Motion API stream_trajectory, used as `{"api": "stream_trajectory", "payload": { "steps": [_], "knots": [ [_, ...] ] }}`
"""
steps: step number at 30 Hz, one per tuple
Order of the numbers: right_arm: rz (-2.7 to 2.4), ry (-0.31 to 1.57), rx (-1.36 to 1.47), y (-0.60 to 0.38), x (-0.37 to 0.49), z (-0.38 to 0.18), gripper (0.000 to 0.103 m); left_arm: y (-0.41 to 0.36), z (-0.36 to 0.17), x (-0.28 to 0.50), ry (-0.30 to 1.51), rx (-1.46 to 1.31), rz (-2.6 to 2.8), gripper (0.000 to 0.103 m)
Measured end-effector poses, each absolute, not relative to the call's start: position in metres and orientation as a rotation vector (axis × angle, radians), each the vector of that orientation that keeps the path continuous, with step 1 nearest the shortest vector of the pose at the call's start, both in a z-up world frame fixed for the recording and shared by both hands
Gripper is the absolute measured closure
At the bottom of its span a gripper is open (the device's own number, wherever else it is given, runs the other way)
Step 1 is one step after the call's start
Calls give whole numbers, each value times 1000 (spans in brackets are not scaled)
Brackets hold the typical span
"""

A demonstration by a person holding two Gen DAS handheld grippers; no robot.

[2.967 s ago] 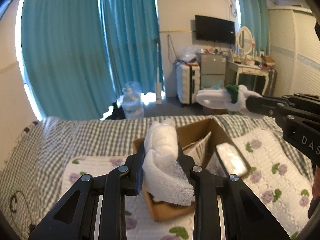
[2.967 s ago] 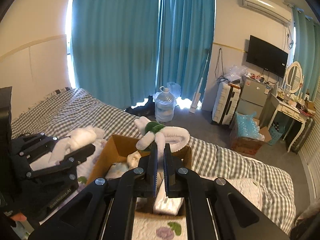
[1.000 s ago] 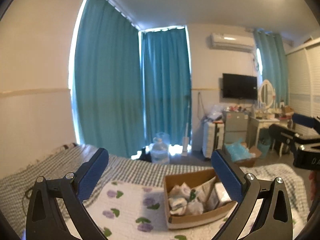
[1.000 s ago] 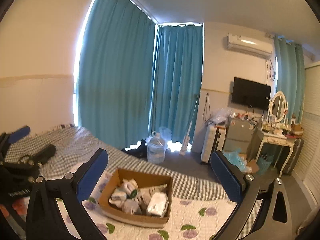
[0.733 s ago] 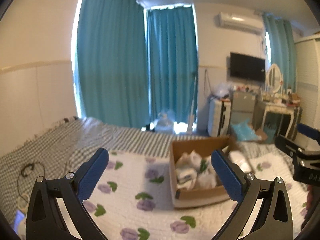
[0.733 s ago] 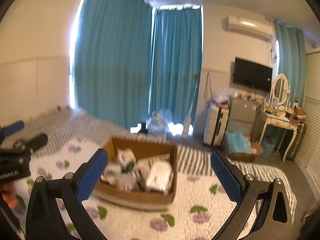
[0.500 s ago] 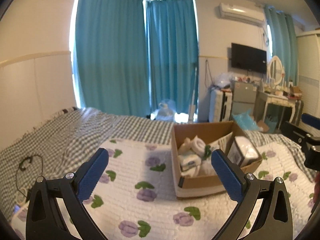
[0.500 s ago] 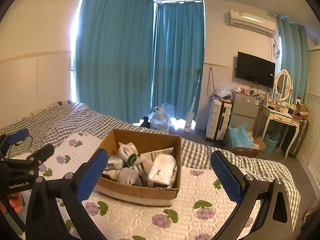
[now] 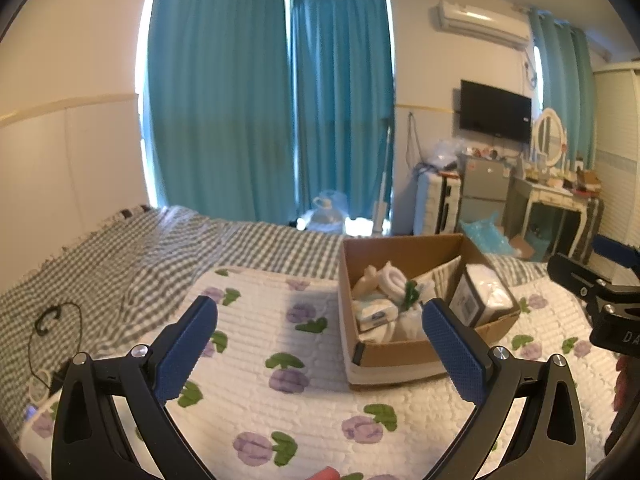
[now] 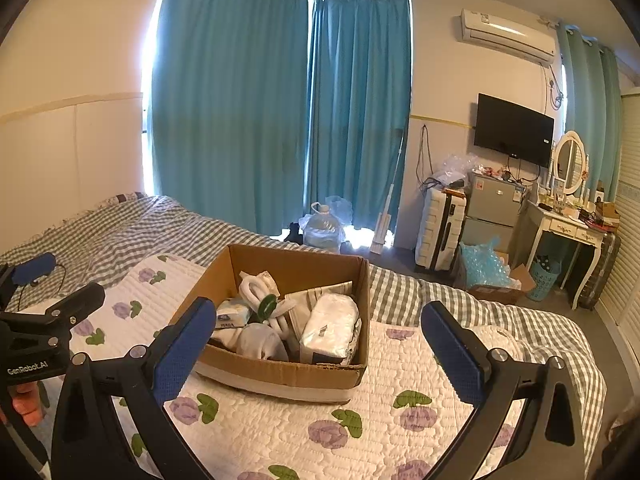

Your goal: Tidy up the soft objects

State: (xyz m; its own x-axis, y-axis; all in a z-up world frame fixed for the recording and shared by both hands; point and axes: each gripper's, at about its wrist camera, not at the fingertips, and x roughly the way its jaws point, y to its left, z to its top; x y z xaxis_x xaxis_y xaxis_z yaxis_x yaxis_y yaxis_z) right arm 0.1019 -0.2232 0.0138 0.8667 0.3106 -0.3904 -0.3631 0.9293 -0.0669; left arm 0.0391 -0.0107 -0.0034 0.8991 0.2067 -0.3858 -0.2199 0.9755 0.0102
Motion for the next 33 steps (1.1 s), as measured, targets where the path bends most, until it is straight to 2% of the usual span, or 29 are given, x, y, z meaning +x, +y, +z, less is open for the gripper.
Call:
{"api": "stream_trajectory", "payload": {
  "steps": [33],
  "knots": [
    [340,394,-144,-222,103,10,0,-6,-4,37,405,-43,221,0]
  ]
}}
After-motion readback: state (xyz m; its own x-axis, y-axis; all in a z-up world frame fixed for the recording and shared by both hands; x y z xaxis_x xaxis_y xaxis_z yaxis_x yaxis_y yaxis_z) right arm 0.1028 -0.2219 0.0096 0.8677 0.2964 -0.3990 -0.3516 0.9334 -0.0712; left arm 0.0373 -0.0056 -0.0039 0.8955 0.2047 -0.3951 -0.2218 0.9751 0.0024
